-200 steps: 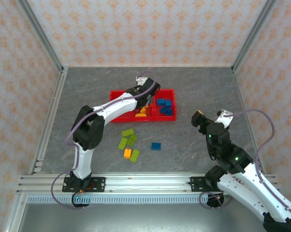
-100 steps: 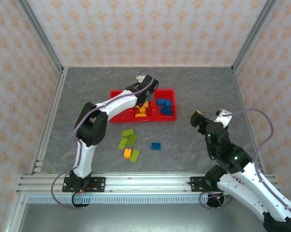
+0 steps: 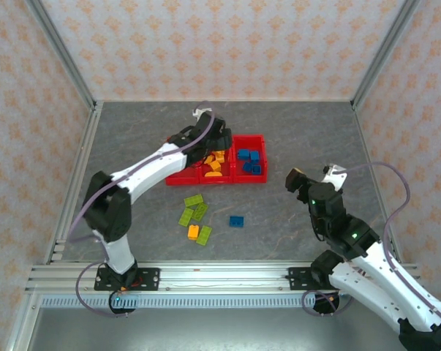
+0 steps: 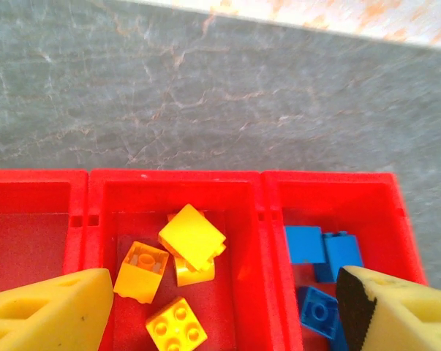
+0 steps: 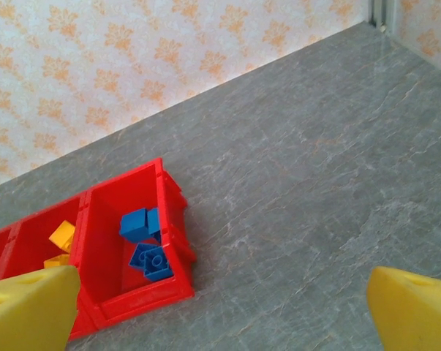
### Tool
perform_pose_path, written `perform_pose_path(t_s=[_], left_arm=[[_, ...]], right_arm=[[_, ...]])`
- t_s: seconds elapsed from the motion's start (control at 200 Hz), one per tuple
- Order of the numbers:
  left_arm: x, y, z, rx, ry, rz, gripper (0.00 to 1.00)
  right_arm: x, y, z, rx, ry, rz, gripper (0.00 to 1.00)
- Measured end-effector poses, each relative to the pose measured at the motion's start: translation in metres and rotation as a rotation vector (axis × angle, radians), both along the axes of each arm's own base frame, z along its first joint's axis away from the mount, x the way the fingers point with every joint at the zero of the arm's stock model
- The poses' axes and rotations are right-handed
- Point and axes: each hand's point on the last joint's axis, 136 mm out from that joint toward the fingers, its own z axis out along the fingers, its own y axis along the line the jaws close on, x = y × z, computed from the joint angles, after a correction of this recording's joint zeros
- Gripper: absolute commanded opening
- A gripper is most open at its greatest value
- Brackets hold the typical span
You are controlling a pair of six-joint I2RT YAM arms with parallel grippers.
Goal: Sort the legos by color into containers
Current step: Pick up the lego from the bottom-center of the table.
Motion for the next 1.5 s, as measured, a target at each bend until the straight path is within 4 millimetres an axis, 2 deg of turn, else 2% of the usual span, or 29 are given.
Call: perform_pose_path(t_s=[0.12, 0.13, 0.14, 0.265, 0.345, 0.445, 0.636, 0.751, 0.976, 1.116, 1.331, 1.497], left_arm=[[-0.028, 0.012, 0.024, -0.046, -0.058, -0.02, 0.92], [-0.029, 0.013, 0.025, -0.049, -0.062, -0.022, 0.97], [-0.032, 0.014, 0.026, -0.052, -0.064, -0.024, 0.99], [-0.063, 0.029, 0.033, -0.076, -0.095, -0.044, 0.99], [-0.084, 0.043, 0.029, -0.08, -0.103, -0.043, 0.99], [-0.111, 0.064, 0.029, -0.085, -0.128, -0.035, 0.99], [-0.152, 0.096, 0.043, -0.129, -0.203, -0.015, 1.0], [-0.171, 0.107, 0.037, -0.153, -0.206, -0.009, 0.99], [-0.192, 0.119, 0.003, -0.136, -0.136, -0.008, 0.99], [-0.198, 0.115, -0.007, -0.146, -0.106, -0.041, 0.99], [-0.196, 0.113, -0.014, -0.132, -0.084, -0.045, 0.99], [-0.195, 0.112, -0.019, -0.119, -0.065, -0.044, 0.99]], right_arm=[[0.002, 0.015, -0.003, 0.033, 0.051, 0.051, 1.0], [0.003, 0.017, -0.004, 0.037, 0.057, 0.056, 1.0], [0.003, 0.019, -0.004, 0.041, 0.064, 0.061, 1.0], [0.009, 0.043, -0.016, 0.069, 0.163, 0.13, 1.0], [0.01, 0.061, -0.032, 0.083, 0.255, 0.193, 1.0], [0.004, 0.082, -0.06, 0.108, 0.393, 0.257, 1.0], [-0.012, 0.099, -0.099, 0.178, 0.56, 0.285, 1.0], [-0.023, 0.113, -0.123, 0.182, 0.658, 0.292, 1.0], [-0.043, 0.139, -0.164, 0.123, 0.802, 0.291, 1.0], [-0.048, 0.15, -0.177, 0.117, 0.836, 0.286, 1.0], [-0.043, 0.18, -0.197, 0.044, 0.879, 0.303, 0.99], [-0.035, 0.215, -0.198, -0.015, 0.858, 0.35, 0.93]])
